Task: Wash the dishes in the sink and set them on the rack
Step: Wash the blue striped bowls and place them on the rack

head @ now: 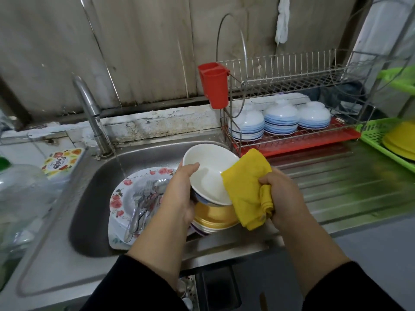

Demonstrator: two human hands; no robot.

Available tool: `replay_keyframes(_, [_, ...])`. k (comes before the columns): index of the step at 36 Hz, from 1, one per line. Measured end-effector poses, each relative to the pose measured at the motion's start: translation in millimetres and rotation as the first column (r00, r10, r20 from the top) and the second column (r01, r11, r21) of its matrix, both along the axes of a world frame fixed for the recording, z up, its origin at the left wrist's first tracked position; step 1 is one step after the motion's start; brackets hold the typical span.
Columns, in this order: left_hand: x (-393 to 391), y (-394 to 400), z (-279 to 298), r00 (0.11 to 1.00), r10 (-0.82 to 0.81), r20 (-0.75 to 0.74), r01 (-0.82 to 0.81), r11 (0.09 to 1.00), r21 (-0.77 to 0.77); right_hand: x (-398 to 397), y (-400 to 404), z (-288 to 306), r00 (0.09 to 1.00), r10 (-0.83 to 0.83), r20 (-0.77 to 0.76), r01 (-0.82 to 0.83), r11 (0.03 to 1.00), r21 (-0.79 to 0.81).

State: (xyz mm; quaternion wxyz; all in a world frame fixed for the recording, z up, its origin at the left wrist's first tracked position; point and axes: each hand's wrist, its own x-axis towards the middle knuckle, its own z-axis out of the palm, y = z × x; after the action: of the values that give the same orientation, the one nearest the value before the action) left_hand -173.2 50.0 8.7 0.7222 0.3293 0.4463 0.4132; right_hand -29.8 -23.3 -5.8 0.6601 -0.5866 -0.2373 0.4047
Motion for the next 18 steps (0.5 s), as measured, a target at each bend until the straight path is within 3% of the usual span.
replay_keyframes(4, [-5,7,9,0.999,-0.036,-0.029,0.040,0.991,0.129,-2,18,53,0.918,0.100,0.384,-0.102,0.995,-0.015])
replay_keyframes(6, [-8,9,17,0.998,-0.044,-0.046,0.050,0.988,0.149,-12,31,70,0.851,0.190,0.489,-0.190,0.980,-0.049])
replay_keyframes(8, [-11,11,25,0.999,-0.033,-0.024,0.036,0.991,0.131,-26,41,77,0.773,0.409,0.485,-0.362,0.912,-0.192])
replay_keyframes(11, [-11,12,36,0.999,-0.048,-0.010,0.049,0.984,0.174,-48,50,62,0.475,0.713,0.516,-0.504,0.701,-0.504])
replay_keyframes(15, [-20,13,51,0.997,-0.072,-0.002,0.071,0.981,0.181,-62,51,60,0.248,0.703,0.667,-0.476,0.688,-0.548])
replay_keyframes(18, [-24,11,54,0.996,-0.068,-0.060,0.080,0.968,0.238,-59,50,73,-0.089,0.763,0.640,-0.242,0.607,-0.757])
